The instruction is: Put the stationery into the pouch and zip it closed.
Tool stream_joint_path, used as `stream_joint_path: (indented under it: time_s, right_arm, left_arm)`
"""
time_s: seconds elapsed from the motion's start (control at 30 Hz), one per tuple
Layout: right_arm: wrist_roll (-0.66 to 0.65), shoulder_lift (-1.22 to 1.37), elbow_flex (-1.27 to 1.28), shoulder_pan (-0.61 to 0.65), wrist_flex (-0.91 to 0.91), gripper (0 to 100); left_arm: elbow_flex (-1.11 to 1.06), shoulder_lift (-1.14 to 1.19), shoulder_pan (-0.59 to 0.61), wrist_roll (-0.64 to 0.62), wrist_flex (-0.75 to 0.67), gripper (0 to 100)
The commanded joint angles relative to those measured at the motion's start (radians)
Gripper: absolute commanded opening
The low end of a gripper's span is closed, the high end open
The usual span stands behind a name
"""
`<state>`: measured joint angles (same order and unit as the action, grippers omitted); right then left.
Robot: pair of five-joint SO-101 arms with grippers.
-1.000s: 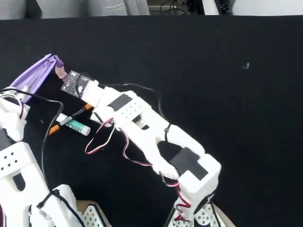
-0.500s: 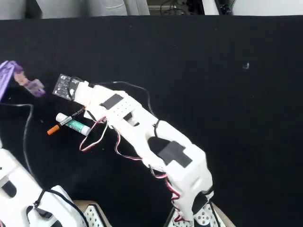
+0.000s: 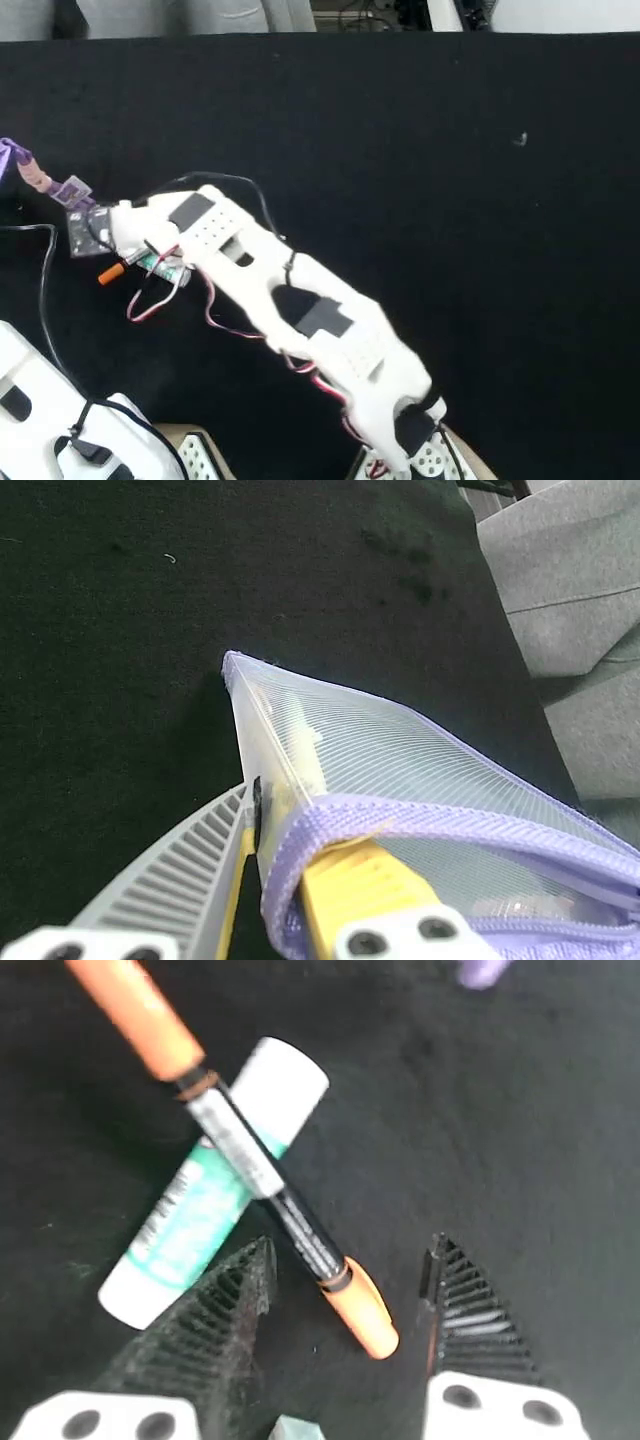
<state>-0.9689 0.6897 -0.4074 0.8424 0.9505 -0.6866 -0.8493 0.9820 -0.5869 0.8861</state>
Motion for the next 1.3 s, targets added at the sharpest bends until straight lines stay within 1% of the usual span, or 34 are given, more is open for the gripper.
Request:
stream_joint_path:
  time_s: [0.0, 0.13, 0.3, 0.5, 0.63, 0.7, 0.8, 0.93, 1.07, 1.27]
  right_arm:
    - [-0.071, 0.071, -0.243, 0.026, 0.121, 24.0]
    - [-0.114, 0.202, -0.404, 0.052, 0.207, 24.0]
    - [-0.117, 0.361, -0.642, 0.055, 0.259, 22.9]
    - [-0.118, 0.538, -0.931, 0.055, 0.384, 12.4]
    - [-0.112, 0.611, -1.11, 0.055, 0.466, 1.2]
    - [-0.11, 0.633, -1.187, 0.046, 0.511, 1.8]
    - [-0.072, 0.645, -1.27, 0.018, 0.542, 1.1]
    - [-0.031, 0.591, -1.264, -0.041, 0.54, 1.1]
    - [0.028, 0.51, -1.265, -0.091, 0.542, 1.1]
    - [0.106, 0.36, -1.265, -0.184, 0.548, 1.1]
  left_arm:
    - [0.068, -0.021, 0.007, -0.009, -0.031, 3]
    - [0.068, -0.021, 0.007, -0.008, -0.029, 3]
    - [0.068, -0.021, 0.007, -0.006, -0.025, 3]
    - [0.067, -0.021, 0.007, -0.006, -0.023, 3]
    - [0.065, -0.021, 0.005, -0.006, -0.021, 3]
    - [0.065, -0.021, 0.001, -0.006, -0.021, 3]
    - [0.065, -0.021, -0.002, -0.008, -0.021, 3]
    - [0.065, -0.021, -0.018, -0.009, -0.021, 3]
    - [0.068, -0.021, -0.082, -0.009, -0.021, 3]
    - [0.096, -0.023, -0.217, -0.005, -0.014, 3]
